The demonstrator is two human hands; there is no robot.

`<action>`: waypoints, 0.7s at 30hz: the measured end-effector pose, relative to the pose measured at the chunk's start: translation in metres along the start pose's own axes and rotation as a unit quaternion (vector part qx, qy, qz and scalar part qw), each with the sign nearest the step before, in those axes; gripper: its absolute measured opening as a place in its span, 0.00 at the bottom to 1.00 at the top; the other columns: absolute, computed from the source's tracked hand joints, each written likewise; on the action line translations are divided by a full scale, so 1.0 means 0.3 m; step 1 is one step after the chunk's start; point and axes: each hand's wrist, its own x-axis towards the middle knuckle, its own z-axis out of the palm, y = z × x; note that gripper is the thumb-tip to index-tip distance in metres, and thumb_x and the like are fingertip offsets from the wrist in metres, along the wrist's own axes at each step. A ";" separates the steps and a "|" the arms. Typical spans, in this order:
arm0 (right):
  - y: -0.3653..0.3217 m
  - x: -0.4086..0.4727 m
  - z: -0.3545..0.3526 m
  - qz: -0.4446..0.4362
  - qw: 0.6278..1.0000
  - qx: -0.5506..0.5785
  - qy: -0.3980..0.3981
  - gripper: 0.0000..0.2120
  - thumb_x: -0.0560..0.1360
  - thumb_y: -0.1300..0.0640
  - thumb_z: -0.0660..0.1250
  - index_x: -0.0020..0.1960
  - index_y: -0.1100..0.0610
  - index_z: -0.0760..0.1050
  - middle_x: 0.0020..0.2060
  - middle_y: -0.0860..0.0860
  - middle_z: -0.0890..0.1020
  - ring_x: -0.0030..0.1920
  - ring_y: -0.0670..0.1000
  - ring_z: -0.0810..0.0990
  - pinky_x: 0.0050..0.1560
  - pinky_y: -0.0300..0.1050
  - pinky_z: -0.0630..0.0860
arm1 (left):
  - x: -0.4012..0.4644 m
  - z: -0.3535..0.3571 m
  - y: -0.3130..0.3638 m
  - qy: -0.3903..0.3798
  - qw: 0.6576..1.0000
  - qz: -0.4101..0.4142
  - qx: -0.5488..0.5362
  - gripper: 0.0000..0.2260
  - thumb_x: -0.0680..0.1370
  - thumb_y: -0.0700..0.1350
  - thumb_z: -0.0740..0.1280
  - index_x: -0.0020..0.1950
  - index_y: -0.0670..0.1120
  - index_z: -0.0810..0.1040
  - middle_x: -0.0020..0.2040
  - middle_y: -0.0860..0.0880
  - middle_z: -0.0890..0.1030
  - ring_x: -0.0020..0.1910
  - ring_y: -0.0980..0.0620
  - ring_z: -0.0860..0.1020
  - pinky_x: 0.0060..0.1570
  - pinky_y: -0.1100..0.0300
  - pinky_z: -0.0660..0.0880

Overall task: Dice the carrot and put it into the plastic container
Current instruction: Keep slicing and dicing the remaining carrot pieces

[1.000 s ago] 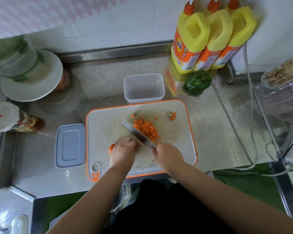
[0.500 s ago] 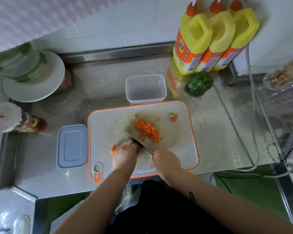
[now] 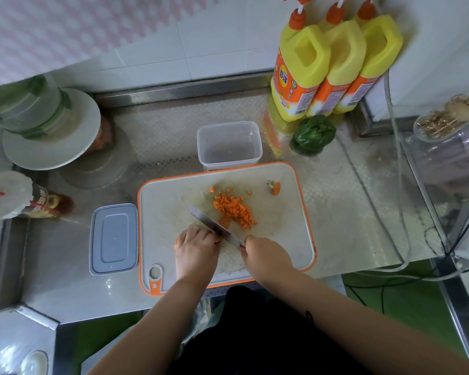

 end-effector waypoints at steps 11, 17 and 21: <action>-0.022 0.022 0.053 0.016 1.000 -0.009 -0.013 0.11 0.82 0.54 0.56 0.52 0.58 0.76 0.46 0.55 0.81 0.48 0.58 0.80 0.40 0.45 0.69 | -0.005 0.006 -0.005 -0.008 1.000 -0.005 -0.012 0.09 0.72 0.47 0.63 0.37 0.50 0.83 0.36 0.54 0.80 0.44 0.48 0.77 0.52 0.57 0.66; -0.002 0.042 0.013 0.031 0.999 0.034 -0.017 0.18 0.82 0.47 0.55 0.52 0.59 0.76 0.45 0.57 0.80 0.48 0.59 0.80 0.43 0.46 0.72 | -0.029 -0.004 -0.011 0.014 0.999 0.039 0.000 0.04 0.72 0.43 0.67 0.39 0.47 0.81 0.39 0.52 0.79 0.43 0.47 0.77 0.52 0.56 0.67; 0.004 -0.003 0.010 0.005 1.000 0.004 -0.004 0.14 0.82 0.49 0.54 0.53 0.58 0.73 0.45 0.55 0.80 0.47 0.59 0.79 0.40 0.47 0.69 | -0.037 -0.009 -0.008 0.014 0.999 0.045 0.018 0.07 0.72 0.44 0.64 0.39 0.46 0.81 0.38 0.51 0.79 0.44 0.46 0.77 0.56 0.56 0.67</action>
